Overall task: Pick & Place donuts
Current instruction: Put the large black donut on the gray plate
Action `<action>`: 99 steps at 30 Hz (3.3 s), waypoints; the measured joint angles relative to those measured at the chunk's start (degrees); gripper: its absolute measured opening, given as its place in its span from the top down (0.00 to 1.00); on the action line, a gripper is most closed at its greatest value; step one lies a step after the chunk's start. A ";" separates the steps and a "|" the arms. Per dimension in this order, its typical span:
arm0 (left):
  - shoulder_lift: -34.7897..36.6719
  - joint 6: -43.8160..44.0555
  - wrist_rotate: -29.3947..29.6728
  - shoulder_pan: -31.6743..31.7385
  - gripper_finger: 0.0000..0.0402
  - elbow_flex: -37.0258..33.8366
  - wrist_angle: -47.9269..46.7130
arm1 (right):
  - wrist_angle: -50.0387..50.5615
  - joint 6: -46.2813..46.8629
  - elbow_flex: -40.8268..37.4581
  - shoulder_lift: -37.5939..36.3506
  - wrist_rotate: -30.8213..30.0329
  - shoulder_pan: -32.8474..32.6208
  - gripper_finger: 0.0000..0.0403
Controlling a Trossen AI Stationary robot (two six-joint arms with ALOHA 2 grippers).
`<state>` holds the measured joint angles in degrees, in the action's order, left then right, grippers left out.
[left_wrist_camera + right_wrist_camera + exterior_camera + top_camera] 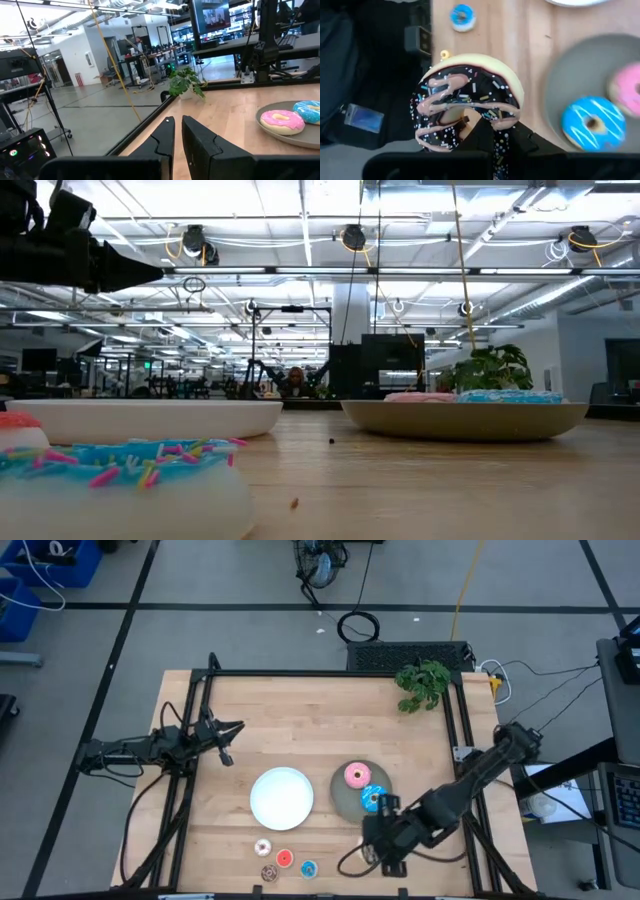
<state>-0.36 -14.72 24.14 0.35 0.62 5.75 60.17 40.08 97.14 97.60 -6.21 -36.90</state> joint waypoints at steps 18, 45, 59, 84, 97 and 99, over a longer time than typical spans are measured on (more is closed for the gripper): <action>0.00 0.44 -0.07 -0.01 0.90 0.00 0.00 | 5.37 4.25 -11.32 -3.81 -6.89 -3.20 0.98; -0.01 -0.59 -0.04 0.00 0.90 0.00 0.36 | -5.81 11.07 -23.34 -7.43 -2.54 3.10 0.98; -0.02 -1.28 -0.03 0.00 0.90 0.00 0.45 | -15.57 -3.52 -23.34 -6.85 6.77 21.40 0.98; -0.02 -2.08 0.00 0.00 0.90 0.00 0.39 | -26.60 -16.29 -23.32 9.96 16.33 28.42 0.98; -0.02 -0.64 -0.02 -0.01 0.90 0.00 0.13 | -26.17 -18.93 -23.30 11.29 15.40 28.64 0.94; -0.02 -0.13 -0.03 0.01 0.90 0.00 -0.05 | -25.70 -18.47 -23.30 10.89 15.41 28.90 0.91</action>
<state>-0.38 -14.85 24.11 0.36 0.62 5.70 34.47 21.61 73.84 108.49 9.21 -8.00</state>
